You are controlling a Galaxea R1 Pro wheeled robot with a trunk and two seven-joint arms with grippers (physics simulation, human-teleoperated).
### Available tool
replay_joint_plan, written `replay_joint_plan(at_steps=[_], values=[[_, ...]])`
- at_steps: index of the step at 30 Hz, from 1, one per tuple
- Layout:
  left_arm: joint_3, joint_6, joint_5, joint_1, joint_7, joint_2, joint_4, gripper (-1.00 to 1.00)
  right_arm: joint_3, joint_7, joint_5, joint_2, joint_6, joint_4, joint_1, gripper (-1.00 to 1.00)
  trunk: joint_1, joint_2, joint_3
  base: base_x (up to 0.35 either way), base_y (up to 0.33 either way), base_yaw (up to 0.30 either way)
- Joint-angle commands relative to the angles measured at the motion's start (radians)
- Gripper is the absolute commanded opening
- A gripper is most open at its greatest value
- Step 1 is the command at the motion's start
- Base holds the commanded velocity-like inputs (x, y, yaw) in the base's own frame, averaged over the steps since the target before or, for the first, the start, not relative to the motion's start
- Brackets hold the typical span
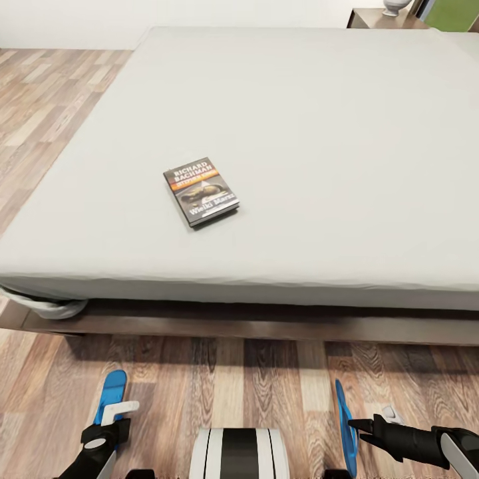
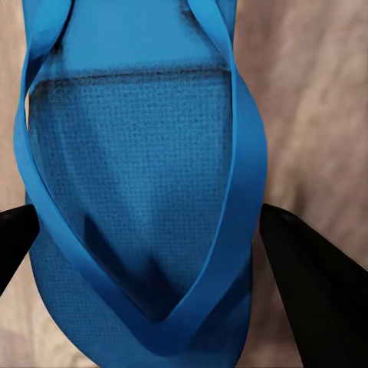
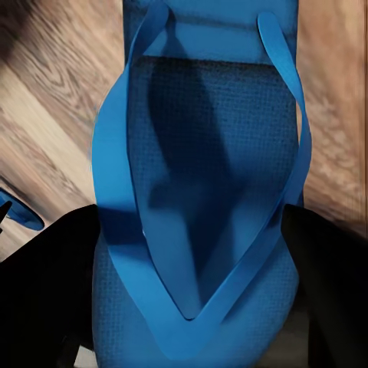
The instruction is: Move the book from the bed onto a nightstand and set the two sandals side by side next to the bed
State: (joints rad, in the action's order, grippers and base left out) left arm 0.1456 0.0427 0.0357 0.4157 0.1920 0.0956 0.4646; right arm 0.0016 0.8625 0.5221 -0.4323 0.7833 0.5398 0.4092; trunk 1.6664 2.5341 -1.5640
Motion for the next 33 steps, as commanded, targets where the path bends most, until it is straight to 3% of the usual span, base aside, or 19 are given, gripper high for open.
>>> replay_joint_plan(at_steps=[1, 20, 21, 33], values=[[0.002, 0.004, 0.004, 0.000, 0.001, 0.000, 0.002, -1.00, 0.000, 0.001, 0.004, 0.000, 0.005, 0.000, 0.000, -1.00, 0.000, 0.000, -0.005, 0.000, 0.000, 0.000], [0.002, -0.001, 0.004, 0.000, 0.000, 0.000, 0.002, -1.00, 0.000, 0.001, 0.004, 0.000, 0.005, 0.000, 0.000, -1.00, 0.001, 0.001, -0.008, 0.000, 0.000, 0.000], [0.002, -0.001, 0.004, 0.000, 0.001, 0.000, 0.002, 1.00, 0.000, 0.001, 0.004, 0.000, 0.005, 0.000, 0.000, -1.00, 0.001, 0.001, -0.008, 0.000, 0.000, 0.000], [0.002, -0.001, 0.004, 0.000, 0.001, 0.000, 0.002, 1.00, 0.000, 0.001, 0.004, 0.000, 0.005, 0.000, 0.000, -1.00, 0.001, 0.001, -0.008, 0.000, 0.000, 0.000]])
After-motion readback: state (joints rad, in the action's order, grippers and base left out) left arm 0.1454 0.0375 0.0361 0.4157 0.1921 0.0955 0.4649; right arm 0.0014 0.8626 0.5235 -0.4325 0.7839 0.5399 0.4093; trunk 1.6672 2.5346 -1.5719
